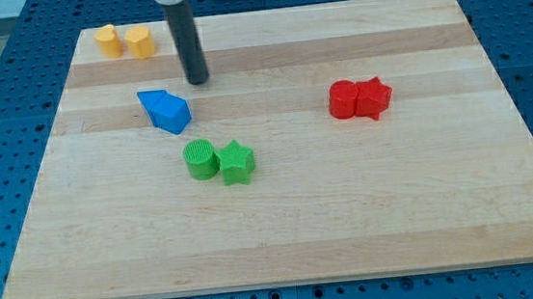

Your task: Push the blue triangle and blue cube to the top left

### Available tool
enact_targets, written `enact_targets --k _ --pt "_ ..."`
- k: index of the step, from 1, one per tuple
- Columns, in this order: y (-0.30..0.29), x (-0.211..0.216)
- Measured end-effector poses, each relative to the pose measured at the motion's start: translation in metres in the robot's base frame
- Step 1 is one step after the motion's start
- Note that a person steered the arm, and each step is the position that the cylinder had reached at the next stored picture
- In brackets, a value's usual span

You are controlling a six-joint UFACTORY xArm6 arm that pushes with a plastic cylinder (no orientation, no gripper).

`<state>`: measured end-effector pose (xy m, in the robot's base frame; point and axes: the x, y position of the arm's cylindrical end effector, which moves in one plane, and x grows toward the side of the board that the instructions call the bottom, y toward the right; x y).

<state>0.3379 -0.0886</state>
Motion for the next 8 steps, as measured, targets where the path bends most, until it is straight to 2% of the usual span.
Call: enact_targets --k 2,3,6,8 --pt "0.016 0.069" --pt "-0.001 0.08" --pt "-0.066 0.081" --pt "-0.07 0.065"
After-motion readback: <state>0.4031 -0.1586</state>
